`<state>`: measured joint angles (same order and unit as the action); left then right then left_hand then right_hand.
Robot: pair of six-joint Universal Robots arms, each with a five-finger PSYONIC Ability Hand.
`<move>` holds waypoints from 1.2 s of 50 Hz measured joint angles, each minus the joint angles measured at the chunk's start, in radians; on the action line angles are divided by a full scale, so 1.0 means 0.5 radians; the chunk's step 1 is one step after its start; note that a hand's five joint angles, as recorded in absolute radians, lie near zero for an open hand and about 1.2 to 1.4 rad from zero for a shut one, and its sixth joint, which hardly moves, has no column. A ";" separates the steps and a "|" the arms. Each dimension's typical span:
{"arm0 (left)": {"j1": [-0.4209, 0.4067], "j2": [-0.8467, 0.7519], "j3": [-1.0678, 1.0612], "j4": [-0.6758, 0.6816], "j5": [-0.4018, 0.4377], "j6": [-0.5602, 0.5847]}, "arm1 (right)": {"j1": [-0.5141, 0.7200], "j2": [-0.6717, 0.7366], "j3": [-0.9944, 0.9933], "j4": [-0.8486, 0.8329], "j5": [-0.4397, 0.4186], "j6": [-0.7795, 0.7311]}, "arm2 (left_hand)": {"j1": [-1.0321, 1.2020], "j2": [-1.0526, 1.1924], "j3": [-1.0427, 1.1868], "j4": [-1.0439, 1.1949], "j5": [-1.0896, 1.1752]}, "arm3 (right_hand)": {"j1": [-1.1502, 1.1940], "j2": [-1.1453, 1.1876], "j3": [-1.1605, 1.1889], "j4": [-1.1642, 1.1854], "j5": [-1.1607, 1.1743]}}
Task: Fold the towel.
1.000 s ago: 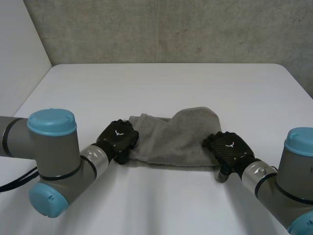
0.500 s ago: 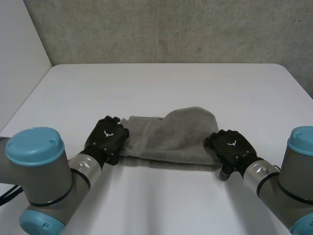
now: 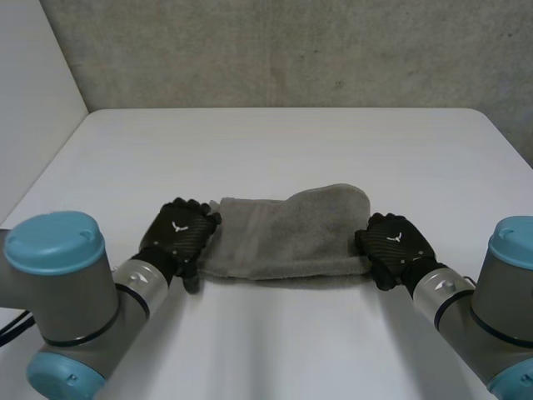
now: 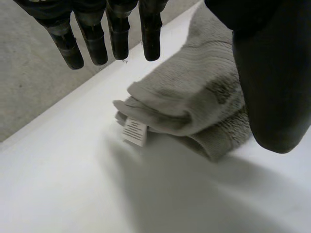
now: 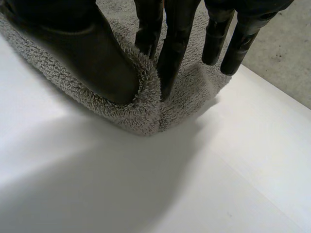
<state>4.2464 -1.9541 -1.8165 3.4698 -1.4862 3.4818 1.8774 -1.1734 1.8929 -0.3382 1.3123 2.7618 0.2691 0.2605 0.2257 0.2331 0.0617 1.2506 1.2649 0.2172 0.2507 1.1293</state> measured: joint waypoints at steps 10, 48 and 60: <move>0.096 0.165 -0.025 -0.035 0.004 -0.020 | -0.174 -0.087 0.086 0.128 -0.113 -0.084 | -0.011 -0.008 0.000 0.000 0.000 | 0.000 0.000 0.000 0.000 0.000; 0.174 0.347 0.002 -0.061 -0.010 -0.212 | 0.808 0.112 -0.537 0.340 -0.158 -0.171 | -0.011 -0.009 0.000 0.000 0.000 | 0.037 0.018 0.000 0.000 0.010; 0.071 0.284 0.190 -0.048 -0.013 -0.337 | 0.804 0.162 -0.503 0.326 -0.154 -0.155 | -0.011 -0.009 0.000 0.000 0.000 | -1.236 -0.975 0.000 0.000 -1.234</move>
<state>4.2821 -1.8119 -1.7215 3.4456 -1.4928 3.3133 2.2793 -1.0924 1.6414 -0.1752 1.2356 2.6844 0.2637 0.2560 0.2256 0.2332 0.0619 0.6324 0.7772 0.2172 0.2507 0.5121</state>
